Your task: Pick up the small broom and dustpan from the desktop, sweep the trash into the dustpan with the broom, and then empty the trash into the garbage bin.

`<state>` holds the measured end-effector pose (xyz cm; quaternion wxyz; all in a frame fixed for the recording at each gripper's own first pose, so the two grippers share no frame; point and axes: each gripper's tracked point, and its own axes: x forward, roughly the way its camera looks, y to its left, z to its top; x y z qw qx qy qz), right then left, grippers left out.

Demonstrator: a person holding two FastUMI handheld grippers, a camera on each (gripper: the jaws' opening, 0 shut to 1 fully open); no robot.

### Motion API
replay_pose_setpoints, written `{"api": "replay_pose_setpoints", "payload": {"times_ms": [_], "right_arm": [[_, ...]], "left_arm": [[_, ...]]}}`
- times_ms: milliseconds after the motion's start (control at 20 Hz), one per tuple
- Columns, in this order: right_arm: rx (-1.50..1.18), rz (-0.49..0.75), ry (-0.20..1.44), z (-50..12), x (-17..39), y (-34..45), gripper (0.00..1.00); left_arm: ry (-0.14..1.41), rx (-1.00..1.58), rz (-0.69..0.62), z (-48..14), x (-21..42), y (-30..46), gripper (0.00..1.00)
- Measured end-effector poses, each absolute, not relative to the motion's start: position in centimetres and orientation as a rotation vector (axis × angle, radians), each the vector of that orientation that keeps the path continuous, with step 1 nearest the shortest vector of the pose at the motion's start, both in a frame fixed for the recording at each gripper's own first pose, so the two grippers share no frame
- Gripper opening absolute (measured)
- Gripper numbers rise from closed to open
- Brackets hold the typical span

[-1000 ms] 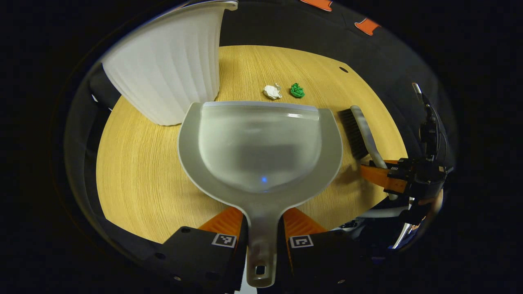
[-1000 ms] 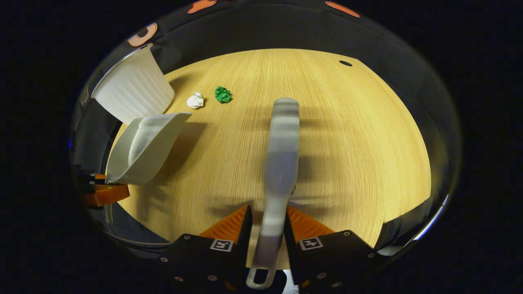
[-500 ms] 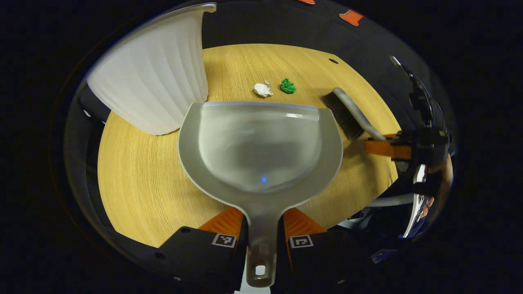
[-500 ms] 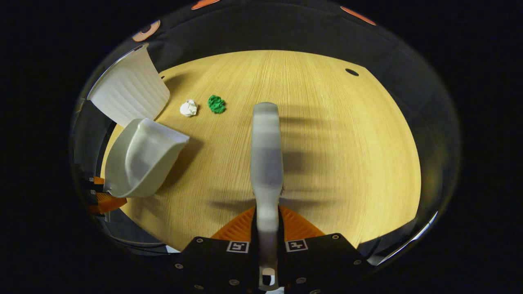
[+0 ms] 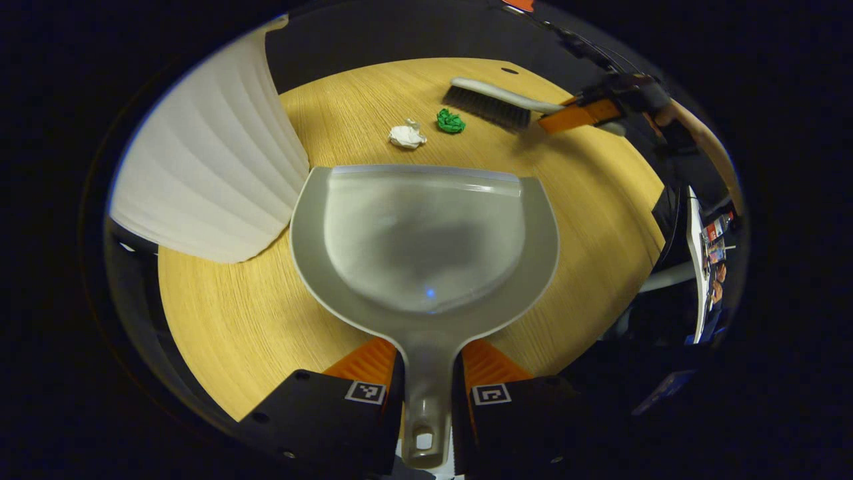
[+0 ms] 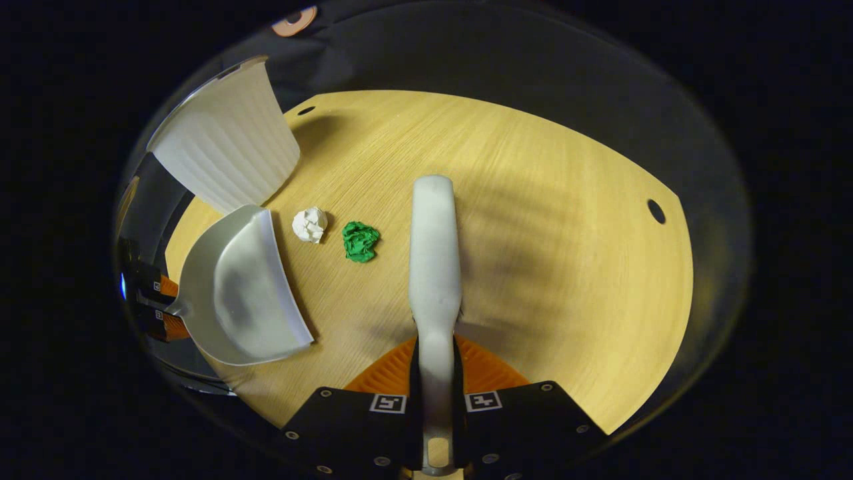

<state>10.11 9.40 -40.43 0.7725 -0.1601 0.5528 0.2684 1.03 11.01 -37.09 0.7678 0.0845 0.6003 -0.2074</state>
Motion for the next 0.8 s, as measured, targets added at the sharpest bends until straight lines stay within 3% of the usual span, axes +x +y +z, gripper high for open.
{"api": "replay_pose_setpoints", "payload": {"times_ms": [400, 800], "right_arm": [[-0.351, 0.966, 1.217, -39.6, 6.3, 16.0, 0.17], [-0.376, 1.111, 1.214, -37.6, 3.5, 16.9, 0.17]], "left_arm": [[1.307, 0.172, -0.462, -37.2, 1.2, 11.3, 0.33], [1.283, 0.185, -0.47, -37.8, 0.8, 11.6, 0.33]]}}
